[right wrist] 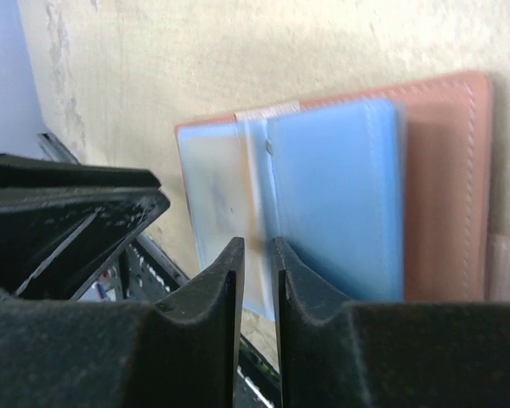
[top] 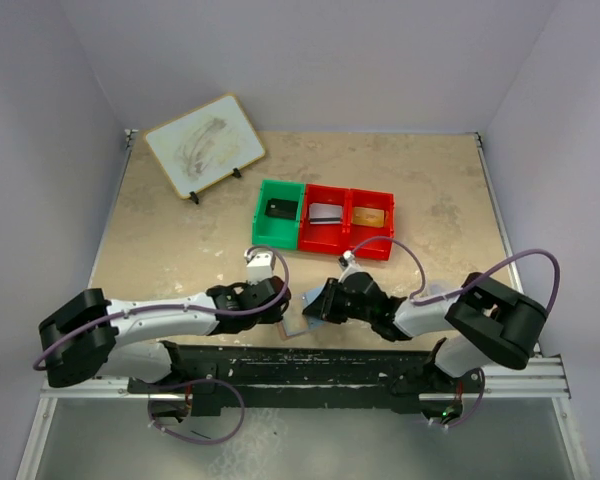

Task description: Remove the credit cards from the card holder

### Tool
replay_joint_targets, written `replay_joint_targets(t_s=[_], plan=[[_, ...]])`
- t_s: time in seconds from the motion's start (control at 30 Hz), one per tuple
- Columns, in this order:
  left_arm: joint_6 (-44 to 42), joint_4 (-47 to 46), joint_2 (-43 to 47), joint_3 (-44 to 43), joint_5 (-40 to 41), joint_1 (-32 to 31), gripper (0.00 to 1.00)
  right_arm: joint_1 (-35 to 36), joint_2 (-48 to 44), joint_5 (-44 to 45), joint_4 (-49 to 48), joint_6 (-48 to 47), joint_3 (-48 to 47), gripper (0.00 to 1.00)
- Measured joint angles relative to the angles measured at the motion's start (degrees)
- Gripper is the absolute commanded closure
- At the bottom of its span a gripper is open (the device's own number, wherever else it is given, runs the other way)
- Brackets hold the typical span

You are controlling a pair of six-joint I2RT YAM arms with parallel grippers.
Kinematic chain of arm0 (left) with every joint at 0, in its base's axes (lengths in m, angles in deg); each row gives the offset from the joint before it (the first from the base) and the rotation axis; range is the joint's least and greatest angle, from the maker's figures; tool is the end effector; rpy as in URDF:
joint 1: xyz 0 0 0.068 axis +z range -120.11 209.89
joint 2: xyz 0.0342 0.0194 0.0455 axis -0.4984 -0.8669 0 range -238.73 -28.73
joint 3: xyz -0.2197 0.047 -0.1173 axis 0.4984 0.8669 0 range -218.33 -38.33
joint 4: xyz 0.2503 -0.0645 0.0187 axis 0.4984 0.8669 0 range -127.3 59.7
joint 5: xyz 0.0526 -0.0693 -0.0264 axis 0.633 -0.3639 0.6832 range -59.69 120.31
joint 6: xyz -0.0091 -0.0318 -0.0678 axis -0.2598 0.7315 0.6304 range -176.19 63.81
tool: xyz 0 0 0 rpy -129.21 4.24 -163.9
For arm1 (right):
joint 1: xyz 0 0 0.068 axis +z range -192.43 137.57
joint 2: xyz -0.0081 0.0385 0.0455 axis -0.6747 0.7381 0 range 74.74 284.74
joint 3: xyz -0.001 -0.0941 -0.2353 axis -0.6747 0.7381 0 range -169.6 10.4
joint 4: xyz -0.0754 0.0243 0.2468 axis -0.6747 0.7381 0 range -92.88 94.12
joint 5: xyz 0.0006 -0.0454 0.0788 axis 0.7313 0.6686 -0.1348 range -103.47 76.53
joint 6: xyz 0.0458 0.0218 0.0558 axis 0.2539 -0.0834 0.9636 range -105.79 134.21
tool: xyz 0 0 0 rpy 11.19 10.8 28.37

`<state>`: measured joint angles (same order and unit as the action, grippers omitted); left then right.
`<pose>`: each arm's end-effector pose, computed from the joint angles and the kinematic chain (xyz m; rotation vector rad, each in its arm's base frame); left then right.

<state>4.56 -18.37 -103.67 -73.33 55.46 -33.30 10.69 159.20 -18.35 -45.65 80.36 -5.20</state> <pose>0.1365 -0.2100 0.1266 -0.1014 2.4885 -0.3505 0.1537 0.2139 0.0912 0.2024 2.3169 1.3012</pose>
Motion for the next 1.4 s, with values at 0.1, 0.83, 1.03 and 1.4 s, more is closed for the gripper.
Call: replay_joint_targets(t_s=[0.1,0.83,1.03,1.4], plan=[[1.33,-0.46,3.76,2.03,0.2,0.0,0.73,0.0,0.07,1.27,4.57,-2.82,-3.63,0.73],[2.91,-10.75,-2.36,3.56,-2.62,-0.26,0.95,-0.66,7.41,-8.09,-9.73,-3.82,-1.86,0.8],[2.49,-10.78,-3.54,2.51,-2.21,-0.31,0.95,-0.63,6.01,-8.09,-9.31,-3.61,-1.33,0.82],[2.08,-10.29,-3.52,2.32,-2.12,-0.33,0.9,-0.63,4.61,-8.09,-9.05,-2.19,-0.5,0.79]])
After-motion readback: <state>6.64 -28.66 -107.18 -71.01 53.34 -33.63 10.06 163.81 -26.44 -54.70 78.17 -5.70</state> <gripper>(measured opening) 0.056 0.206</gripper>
